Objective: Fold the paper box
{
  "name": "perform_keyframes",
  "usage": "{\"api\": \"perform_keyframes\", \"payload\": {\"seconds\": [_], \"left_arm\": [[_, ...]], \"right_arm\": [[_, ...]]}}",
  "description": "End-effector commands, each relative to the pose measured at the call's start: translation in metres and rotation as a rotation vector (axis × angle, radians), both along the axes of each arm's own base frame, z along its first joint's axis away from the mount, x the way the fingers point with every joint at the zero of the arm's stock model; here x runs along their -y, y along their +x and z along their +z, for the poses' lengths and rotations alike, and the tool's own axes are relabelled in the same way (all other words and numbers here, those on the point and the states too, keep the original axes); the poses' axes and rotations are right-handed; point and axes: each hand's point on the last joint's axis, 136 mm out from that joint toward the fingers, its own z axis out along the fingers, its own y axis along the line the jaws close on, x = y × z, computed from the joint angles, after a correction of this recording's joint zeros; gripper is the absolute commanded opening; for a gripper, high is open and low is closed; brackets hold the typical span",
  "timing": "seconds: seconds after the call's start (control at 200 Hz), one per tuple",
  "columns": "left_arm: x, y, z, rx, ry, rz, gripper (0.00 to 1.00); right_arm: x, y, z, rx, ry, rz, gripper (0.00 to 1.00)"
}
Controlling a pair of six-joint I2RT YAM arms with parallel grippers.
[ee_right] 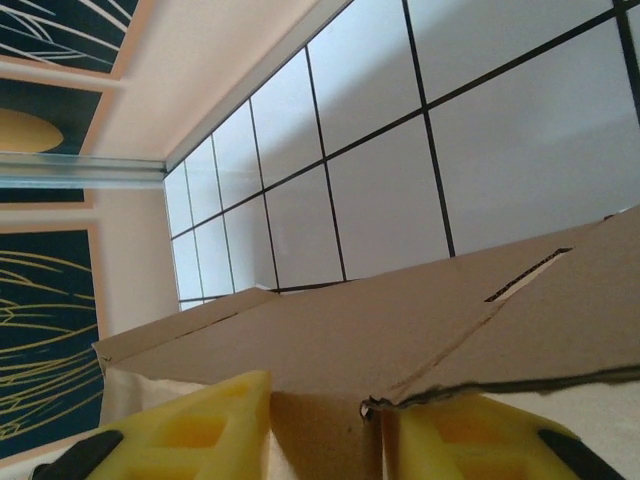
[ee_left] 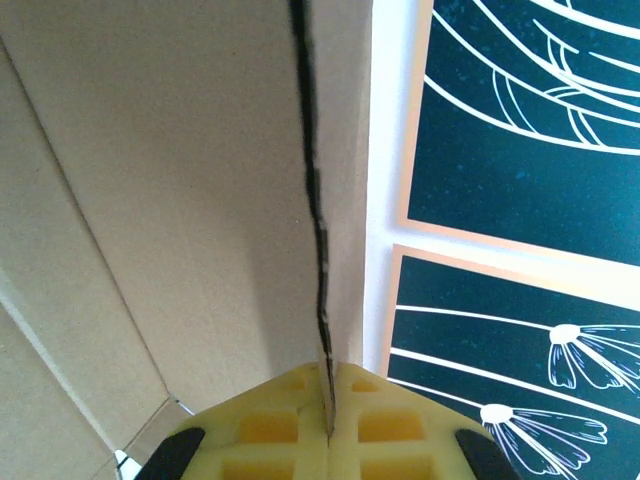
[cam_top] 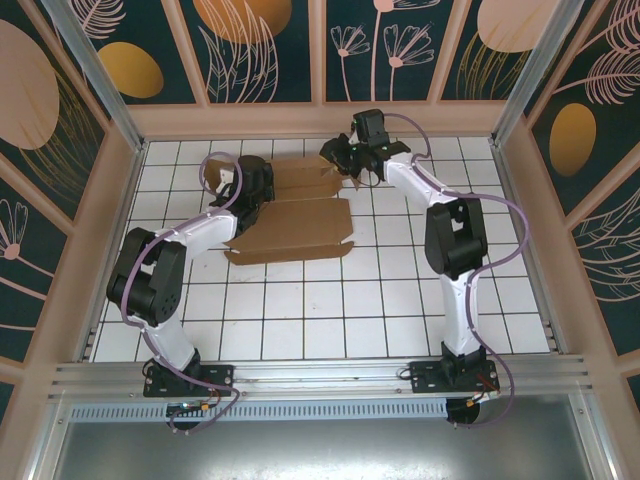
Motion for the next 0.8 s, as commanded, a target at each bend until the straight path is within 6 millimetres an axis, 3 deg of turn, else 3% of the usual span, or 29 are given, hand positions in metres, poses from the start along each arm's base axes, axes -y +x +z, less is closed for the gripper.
{"api": "perform_keyframes", "payload": {"seconds": [0.0,0.2,0.385,0.46,0.586,0.706,0.796], "left_arm": [[-0.006,-0.015,-0.038,-0.14,0.083,-0.002,0.0],[-0.016,0.001,-0.051,-0.155,0.097,0.014,0.0],[-0.024,0.011,-0.056,-0.153,0.088,0.026,0.0],[-0.023,0.013,-0.055,-0.147,0.093,0.02,0.0],[-0.02,0.017,-0.055,-0.144,0.097,0.01,0.0],[-0.022,0.02,-0.061,-0.158,0.105,0.015,0.0],[-0.023,0.023,-0.064,-0.163,0.106,0.019,0.0]], "right_arm": [[-0.001,0.011,0.007,0.05,-0.005,0.038,0.32],[0.026,0.021,0.014,0.117,-0.168,-0.01,0.49],[0.055,0.016,0.025,0.191,-0.257,-0.042,0.51],[0.064,0.008,0.026,0.236,-0.289,-0.045,0.47],[0.069,-0.015,0.013,0.305,-0.29,-0.033,0.32],[0.069,-0.031,-0.018,0.296,-0.339,-0.033,0.14],[0.065,-0.036,-0.039,0.274,-0.395,-0.023,0.09]]}}
